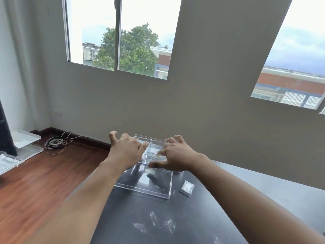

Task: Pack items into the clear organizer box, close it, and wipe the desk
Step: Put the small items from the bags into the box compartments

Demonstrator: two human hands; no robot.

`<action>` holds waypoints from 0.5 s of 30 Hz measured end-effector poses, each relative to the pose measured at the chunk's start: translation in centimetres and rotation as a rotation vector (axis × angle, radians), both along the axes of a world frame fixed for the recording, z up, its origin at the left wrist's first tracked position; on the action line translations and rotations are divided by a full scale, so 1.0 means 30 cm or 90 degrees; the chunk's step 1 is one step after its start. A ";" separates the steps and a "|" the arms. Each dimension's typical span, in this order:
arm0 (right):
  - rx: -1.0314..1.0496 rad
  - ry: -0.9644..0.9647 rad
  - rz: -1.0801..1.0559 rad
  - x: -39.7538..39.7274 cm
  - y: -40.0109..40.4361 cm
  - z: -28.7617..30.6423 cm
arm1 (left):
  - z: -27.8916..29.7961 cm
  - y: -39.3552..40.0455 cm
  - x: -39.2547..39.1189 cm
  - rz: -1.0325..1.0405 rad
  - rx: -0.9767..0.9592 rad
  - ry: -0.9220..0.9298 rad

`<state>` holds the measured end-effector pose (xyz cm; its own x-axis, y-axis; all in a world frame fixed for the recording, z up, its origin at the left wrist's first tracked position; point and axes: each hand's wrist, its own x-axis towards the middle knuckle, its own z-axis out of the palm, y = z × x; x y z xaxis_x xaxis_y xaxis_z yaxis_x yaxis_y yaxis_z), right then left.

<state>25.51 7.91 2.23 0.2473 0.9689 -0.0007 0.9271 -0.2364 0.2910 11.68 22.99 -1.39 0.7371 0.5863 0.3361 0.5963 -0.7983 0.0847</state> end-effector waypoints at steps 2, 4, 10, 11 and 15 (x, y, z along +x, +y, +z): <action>0.025 0.005 0.003 -0.003 -0.022 0.013 | 0.001 -0.006 0.000 -0.006 0.014 -0.052; 0.056 0.011 0.007 0.000 -0.051 0.026 | -0.003 -0.009 -0.002 -0.012 0.015 -0.125; 0.086 0.006 -0.013 0.015 -0.229 0.096 | -0.005 -0.063 0.018 -0.087 -0.001 -0.289; 0.083 0.006 -0.021 0.016 -0.263 0.109 | -0.001 -0.080 0.020 -0.112 0.004 -0.291; 0.067 0.024 -0.060 0.027 -0.442 0.150 | 0.028 -0.193 0.012 -0.234 0.021 -0.271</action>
<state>26.32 -5.34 6.73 0.3389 0.9367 0.0881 0.9093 -0.3501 0.2249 12.04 17.20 -0.54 0.6859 0.3011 0.6625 0.1976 -0.9532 0.2287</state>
